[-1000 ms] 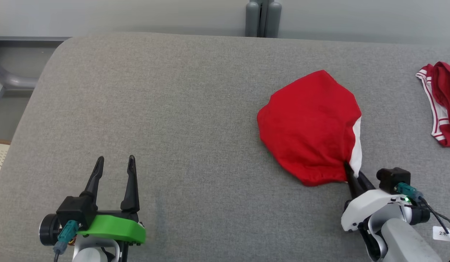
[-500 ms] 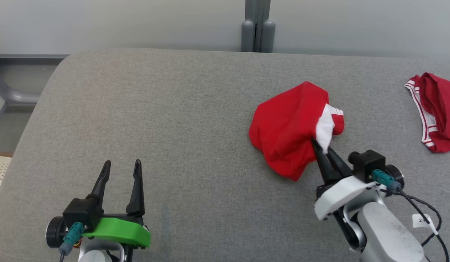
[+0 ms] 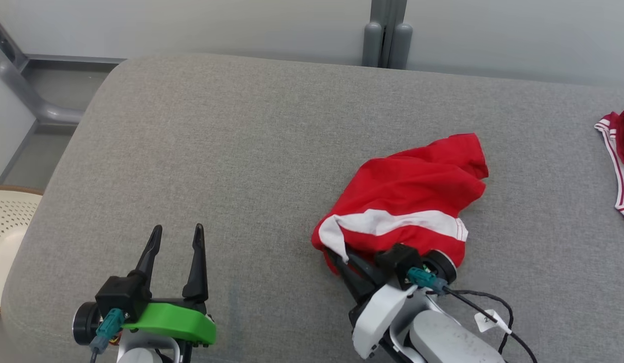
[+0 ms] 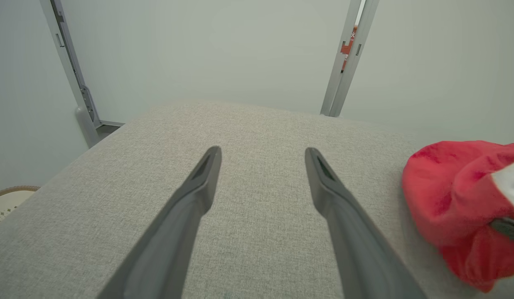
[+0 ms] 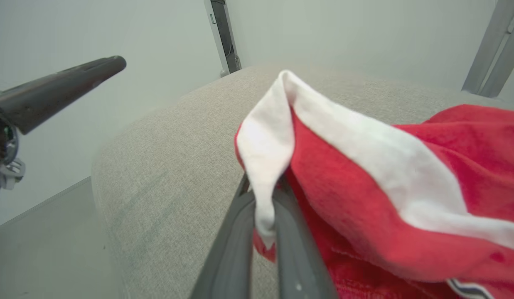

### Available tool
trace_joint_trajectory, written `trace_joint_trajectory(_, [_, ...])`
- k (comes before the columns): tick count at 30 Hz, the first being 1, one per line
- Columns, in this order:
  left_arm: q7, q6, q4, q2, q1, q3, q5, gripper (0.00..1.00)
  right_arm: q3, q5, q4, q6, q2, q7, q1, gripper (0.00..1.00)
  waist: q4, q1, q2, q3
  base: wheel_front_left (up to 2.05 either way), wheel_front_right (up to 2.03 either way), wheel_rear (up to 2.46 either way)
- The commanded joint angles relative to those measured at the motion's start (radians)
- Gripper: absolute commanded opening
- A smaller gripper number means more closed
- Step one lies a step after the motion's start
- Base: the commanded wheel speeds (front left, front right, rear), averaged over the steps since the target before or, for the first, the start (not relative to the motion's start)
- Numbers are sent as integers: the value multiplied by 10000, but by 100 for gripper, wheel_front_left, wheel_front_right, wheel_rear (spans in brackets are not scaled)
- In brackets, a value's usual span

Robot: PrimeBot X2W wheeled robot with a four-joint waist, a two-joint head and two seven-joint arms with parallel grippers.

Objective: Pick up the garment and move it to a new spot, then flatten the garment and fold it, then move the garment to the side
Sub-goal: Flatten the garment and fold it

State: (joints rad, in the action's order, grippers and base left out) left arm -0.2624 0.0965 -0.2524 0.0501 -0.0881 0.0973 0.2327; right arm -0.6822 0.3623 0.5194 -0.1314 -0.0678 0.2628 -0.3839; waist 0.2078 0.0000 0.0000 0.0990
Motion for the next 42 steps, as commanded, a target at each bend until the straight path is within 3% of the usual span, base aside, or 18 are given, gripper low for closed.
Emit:
trace_joint_trajectory(1, [-30, -47, -6, 11, -122, 15, 15, 100, -204, 104, 146, 15, 32, 26, -124, 85, 55, 0, 0, 43, 0, 0, 0])
trace_joint_trajectory(2, [-30, -61, -7, 11, -124, 21, 21, 100, -334, 192, 235, 15, 64, 27, -143, 100, 60, 0, 0, 48, 0, 0, 0])
trace_joint_trajectory(9, [-30, -153, 24, 11, -32, -65, -35, 100, 203, 223, -175, 16, -102, 27, -92, 100, -199, 0, 0, 16, 0, 0, 0])
trace_joint_trajectory(17, [-30, -194, 79, 13, 13, -168, -52, 100, 2317, -91, -1381, 15, -1194, 26, 671, 100, -622, 0, 0, -35, 0, 0, 0])
trace_joint_trajectory(23, [-30, -154, 72, 12, -15, -167, -75, 100, 3429, -118, -1469, 16, -1758, 26, 1181, 100, -703, 0, 0, -47, 0, 0, 0])
trace_joint_trajectory(29, [-30, -125, 80, 12, -120, -72, -56, 100, 3801, -165, -610, 16, -1784, 26, 1151, 100, -547, 0, 0, 39, 0, 0, 0])
trace_joint_trajectory(41, [-30, -203, 96, 12, -374, 130, 14, 100, 2994, 606, 2546, 16, -1364, -13, -88, 100, -29, 0, 0, 510, 0, 0, 0])
trace_joint_trajectory(42, [-30, -216, 93, 12, -386, 149, 27, 100, 2870, 718, 2770, 16, -1318, -55, -163, 96, -1, 0, 0, 527, 0, 0, 0])
